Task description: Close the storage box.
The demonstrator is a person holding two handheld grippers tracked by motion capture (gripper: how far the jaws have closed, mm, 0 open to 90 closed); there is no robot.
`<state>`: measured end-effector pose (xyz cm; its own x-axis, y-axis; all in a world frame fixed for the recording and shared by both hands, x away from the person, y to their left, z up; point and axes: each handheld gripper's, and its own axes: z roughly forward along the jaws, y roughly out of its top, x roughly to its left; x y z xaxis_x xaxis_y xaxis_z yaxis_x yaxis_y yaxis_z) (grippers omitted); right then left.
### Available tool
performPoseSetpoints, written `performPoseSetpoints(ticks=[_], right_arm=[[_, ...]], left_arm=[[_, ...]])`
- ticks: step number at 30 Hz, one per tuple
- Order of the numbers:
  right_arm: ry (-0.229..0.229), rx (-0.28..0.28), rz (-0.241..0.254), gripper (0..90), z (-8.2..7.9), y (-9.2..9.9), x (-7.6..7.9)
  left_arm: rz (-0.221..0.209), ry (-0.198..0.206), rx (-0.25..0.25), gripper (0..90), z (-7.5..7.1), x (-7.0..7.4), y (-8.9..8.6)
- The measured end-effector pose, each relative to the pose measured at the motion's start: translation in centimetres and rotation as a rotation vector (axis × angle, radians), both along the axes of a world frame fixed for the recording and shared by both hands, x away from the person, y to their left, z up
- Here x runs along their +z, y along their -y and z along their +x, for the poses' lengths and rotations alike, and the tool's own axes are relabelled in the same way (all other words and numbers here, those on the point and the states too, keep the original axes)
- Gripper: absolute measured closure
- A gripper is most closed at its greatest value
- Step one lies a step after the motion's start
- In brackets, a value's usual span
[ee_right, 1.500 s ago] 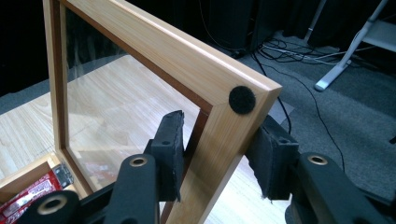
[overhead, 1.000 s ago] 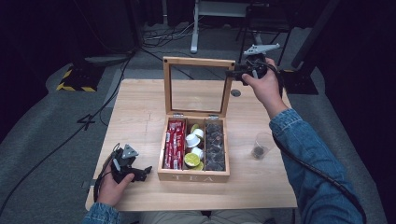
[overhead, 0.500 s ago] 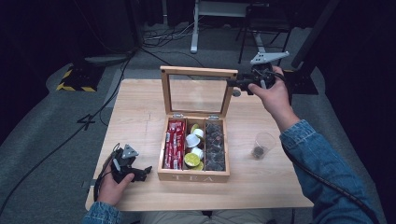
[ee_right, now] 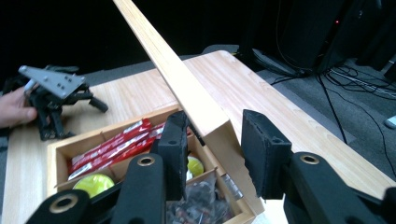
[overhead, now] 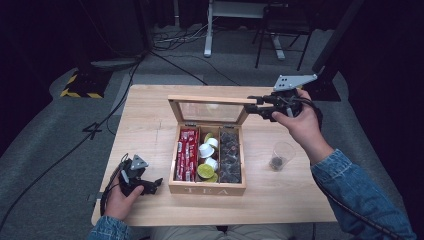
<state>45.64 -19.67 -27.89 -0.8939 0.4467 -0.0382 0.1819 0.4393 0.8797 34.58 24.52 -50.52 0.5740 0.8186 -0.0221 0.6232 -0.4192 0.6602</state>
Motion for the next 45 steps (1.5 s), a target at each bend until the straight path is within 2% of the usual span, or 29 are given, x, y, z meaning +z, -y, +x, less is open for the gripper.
performPoseSetpoints(ticks=[12, 15, 16, 23, 41, 45], right_arm=[[-0.010, 0.047, -0.014, 55.5, -3.3, 0.0, -2.2], [0.015, 0.050, -0.034, 54.3, -4.2, 0.0, -2.8], [0.034, 0.052, -0.060, 53.2, -4.9, -0.1, -3.1], [0.070, 0.059, -0.097, 49.1, -6.5, -0.4, -4.4], [0.105, 0.045, -0.152, 38.0, -8.9, -1.1, -7.2], [0.134, 0.042, -0.177, 37.4, -9.7, -1.4, -8.0]], left_arm=[[0.002, 0.001, 0.001, 0.3, 0.0, 0.0, 0.0], [0.003, 0.004, 0.001, 0.3, 0.0, 0.0, 0.0], [0.003, 0.002, 0.000, 0.3, 0.0, 0.0, 0.0], [0.001, 0.001, 0.000, 0.3, 0.0, 0.0, 0.0], [-0.002, 0.000, 0.002, 0.3, 0.0, 0.0, 0.0], [-0.001, 0.000, 0.001, 0.3, 0.0, 0.0, 0.0]])
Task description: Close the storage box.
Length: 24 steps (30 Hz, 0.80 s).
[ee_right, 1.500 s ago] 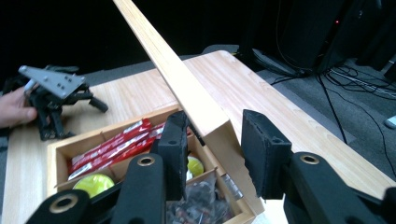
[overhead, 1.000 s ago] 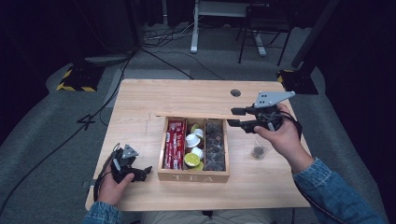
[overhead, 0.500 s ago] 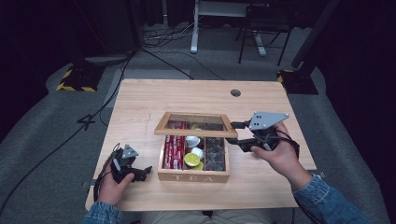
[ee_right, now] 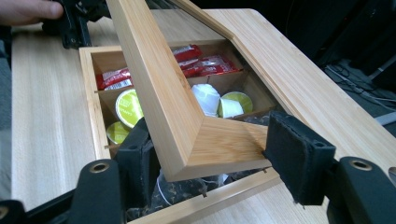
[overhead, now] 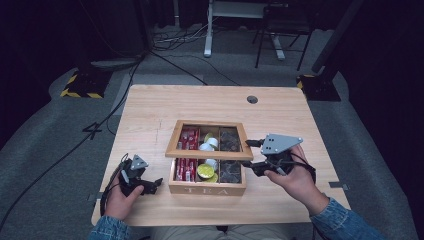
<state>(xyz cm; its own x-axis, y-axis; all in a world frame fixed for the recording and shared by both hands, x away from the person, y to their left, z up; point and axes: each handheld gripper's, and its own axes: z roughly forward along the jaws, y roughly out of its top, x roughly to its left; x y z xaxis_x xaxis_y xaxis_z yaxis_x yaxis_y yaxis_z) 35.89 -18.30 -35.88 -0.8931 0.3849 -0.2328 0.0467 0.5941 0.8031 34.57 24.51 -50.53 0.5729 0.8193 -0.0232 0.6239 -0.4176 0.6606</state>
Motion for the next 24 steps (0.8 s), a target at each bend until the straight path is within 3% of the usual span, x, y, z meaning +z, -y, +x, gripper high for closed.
performPoseSetpoints(ticks=[15, 24], right_arm=[[0.085, 0.004, -0.071, 35.6, -1.7, -0.5, -2.2], [0.094, 0.003, -0.091, 32.3, -2.4, -0.8, -3.4]], left_arm=[[0.001, 0.000, 0.000, 0.2, 0.0, 0.0, 0.0], [0.000, 0.000, 0.002, 0.2, 0.0, 0.0, 0.0]])
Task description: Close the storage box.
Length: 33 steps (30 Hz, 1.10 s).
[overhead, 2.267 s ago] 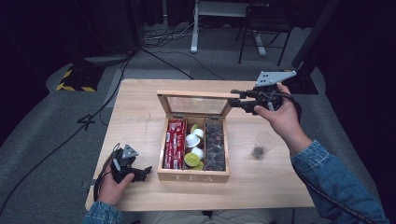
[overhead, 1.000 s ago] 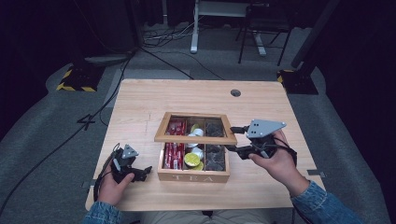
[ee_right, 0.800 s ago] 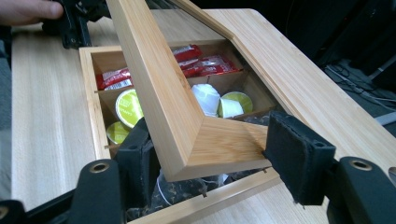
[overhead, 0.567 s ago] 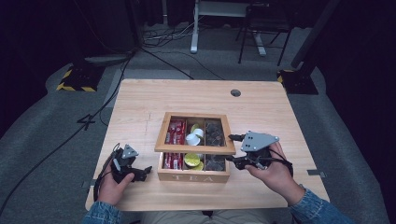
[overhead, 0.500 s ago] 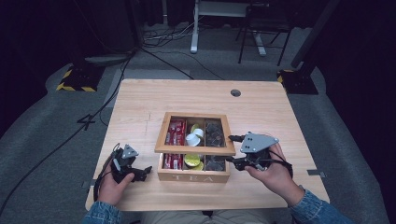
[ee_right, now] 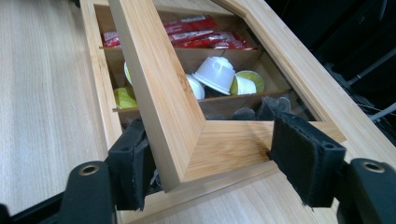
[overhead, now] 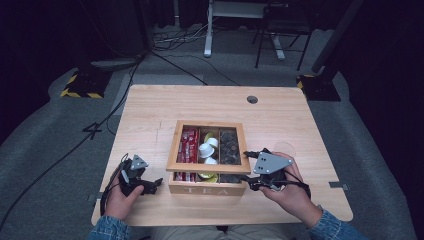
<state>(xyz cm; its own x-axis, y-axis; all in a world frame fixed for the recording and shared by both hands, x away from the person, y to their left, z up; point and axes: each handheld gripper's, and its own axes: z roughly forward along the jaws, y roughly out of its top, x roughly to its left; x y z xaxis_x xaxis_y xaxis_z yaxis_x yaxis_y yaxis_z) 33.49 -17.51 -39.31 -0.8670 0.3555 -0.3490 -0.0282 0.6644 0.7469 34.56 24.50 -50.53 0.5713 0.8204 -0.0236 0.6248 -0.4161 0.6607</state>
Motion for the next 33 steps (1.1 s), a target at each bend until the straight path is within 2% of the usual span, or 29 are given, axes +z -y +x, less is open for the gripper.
performPoseSetpoints(ticks=[16, 23, 26, 33], right_arm=[[0.034, 0.001, -0.049, 29.7, -1.1, -0.4, -2.1], [0.012, 0.001, -0.055, 28.9, -1.3, -0.5, -2.4], [-0.011, 0.002, -0.057, 27.6, -1.3, -0.5, -2.7], [-0.004, 0.007, -0.084, 27.5, -1.3, -0.7, -3.0]], left_arm=[[0.002, 0.001, -0.003, 0.3, 0.0, 0.0, 0.0], [0.002, 0.000, -0.002, 0.3, 0.0, 0.0, 0.0], [0.002, 0.000, -0.003, 0.2, 0.0, 0.0, 0.0], [0.001, 0.000, -0.002, 0.2, 0.0, 0.0, 0.0]])
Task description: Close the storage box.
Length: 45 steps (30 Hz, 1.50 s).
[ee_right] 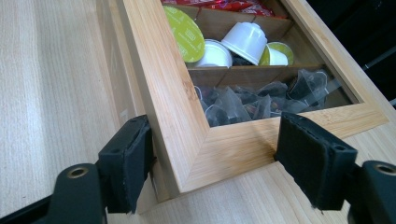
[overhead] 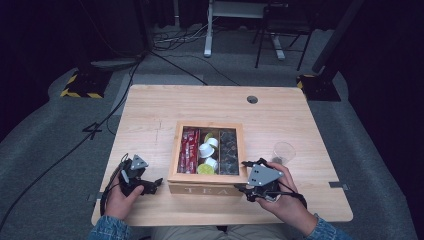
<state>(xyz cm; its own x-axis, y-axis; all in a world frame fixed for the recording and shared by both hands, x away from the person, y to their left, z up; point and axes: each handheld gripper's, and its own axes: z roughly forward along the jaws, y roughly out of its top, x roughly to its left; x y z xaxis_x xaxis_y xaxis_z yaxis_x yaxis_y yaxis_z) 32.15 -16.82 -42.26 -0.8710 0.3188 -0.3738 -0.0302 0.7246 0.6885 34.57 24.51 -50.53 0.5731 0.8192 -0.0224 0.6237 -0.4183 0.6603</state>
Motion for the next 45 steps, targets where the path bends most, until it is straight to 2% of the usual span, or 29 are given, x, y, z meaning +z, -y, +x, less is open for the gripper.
performPoseSetpoints(ticks=[6, 7, 8, 11, 17, 24, 32, 34, 37, 39, 45], right_arm=[[-0.006, 0.008, -0.005, 28.6, 0.0, 0.0, 0.0], [-0.044, 0.018, 0.034, 33.5, 0.0, 0.1, 0.0], [-0.078, 0.026, 0.063, 32.6, 0.0, 0.2, 0.1], [-0.057, 0.013, 0.065, 31.0, 0.0, 0.4, 0.6], [-0.088, -0.001, 0.097, 30.0, 0.4, 0.9, 1.0], [-0.137, -0.021, 0.178, 27.8, 1.0, 1.8, 2.6], [-0.148, -0.092, 0.239, 26.8, 1.9, 4.4, 4.3], [-0.166, -0.107, 0.257, 25.2, 2.3, 5.3, 4.5], [-0.228, -0.138, 0.285, 22.6, 2.8, 6.7, 4.8], [-0.253, -0.166, 0.305, 22.0, 3.2, 7.7, 4.9], [-0.252, -0.239, 0.314, 19.2, 3.8, 10.7, 5.3]], left_arm=[[0.000, 0.000, 0.000, 0.3, 0.0, 0.0, 0.0], [-0.001, 0.003, 0.000, 0.3, 0.0, 0.0, 0.0], [-0.001, 0.002, 0.001, 0.2, 0.0, 0.0, 0.0], [-0.001, 0.002, 0.001, 0.2, 0.0, 0.0, 0.0], [-0.001, 0.002, 0.001, 0.2, 0.0, 0.0, 0.0], [-0.002, 0.004, 0.002, 0.3, 0.0, 0.0, 0.0], [0.000, 0.006, 0.001, 0.2, -0.1, 0.0, -0.2], [-0.003, 0.005, 0.002, 0.3, -0.1, 0.0, -0.2], [-0.005, 0.000, 0.017, 0.5, -0.2, 0.0, -0.4], [-0.006, 0.005, 0.021, 0.5, -0.2, 0.0, -0.5], [-0.002, 0.003, 0.028, 0.3, -0.2, 0.0, -0.5]])
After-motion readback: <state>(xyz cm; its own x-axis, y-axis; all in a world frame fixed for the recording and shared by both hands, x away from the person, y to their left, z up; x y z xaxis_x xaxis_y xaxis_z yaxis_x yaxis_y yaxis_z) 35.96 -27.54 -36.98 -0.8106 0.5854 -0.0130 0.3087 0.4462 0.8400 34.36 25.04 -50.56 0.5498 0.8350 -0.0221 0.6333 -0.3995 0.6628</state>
